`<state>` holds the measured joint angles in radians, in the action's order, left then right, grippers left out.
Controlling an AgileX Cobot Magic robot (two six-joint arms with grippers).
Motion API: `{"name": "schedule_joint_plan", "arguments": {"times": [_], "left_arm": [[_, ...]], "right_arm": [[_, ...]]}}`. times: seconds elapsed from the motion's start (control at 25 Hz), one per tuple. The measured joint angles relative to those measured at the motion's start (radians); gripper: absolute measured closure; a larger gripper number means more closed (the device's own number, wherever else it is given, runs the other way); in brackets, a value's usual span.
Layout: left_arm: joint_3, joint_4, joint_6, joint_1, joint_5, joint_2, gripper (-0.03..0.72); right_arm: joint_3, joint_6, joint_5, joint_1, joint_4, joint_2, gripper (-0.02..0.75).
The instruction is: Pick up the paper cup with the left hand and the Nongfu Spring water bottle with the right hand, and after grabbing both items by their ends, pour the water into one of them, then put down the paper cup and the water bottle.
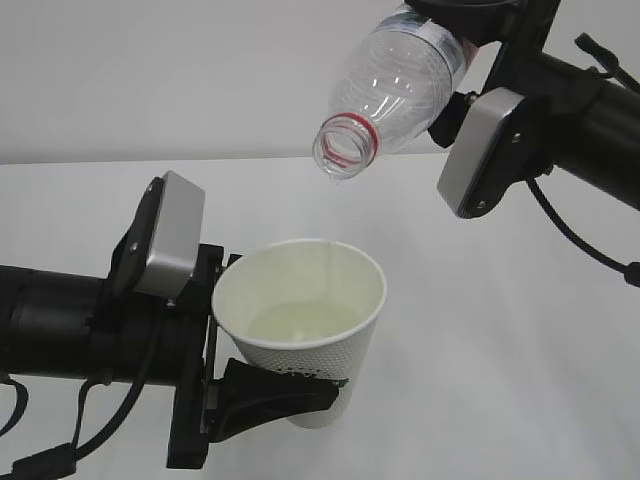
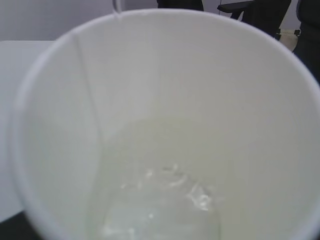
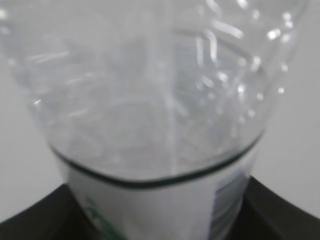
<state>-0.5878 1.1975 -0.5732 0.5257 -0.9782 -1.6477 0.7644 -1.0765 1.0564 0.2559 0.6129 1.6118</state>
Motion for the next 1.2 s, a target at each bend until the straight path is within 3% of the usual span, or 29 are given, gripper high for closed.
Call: {"name": "schedule_joint_plan", "arguments": {"times": [1.2], "left_arm": [[0.0, 0.0, 0.0, 0.0, 0.002, 0.0, 0.16]], "right_arm": [[0.001, -0.024, 0.023, 0.0, 0.0, 0.0, 0.268]]}}
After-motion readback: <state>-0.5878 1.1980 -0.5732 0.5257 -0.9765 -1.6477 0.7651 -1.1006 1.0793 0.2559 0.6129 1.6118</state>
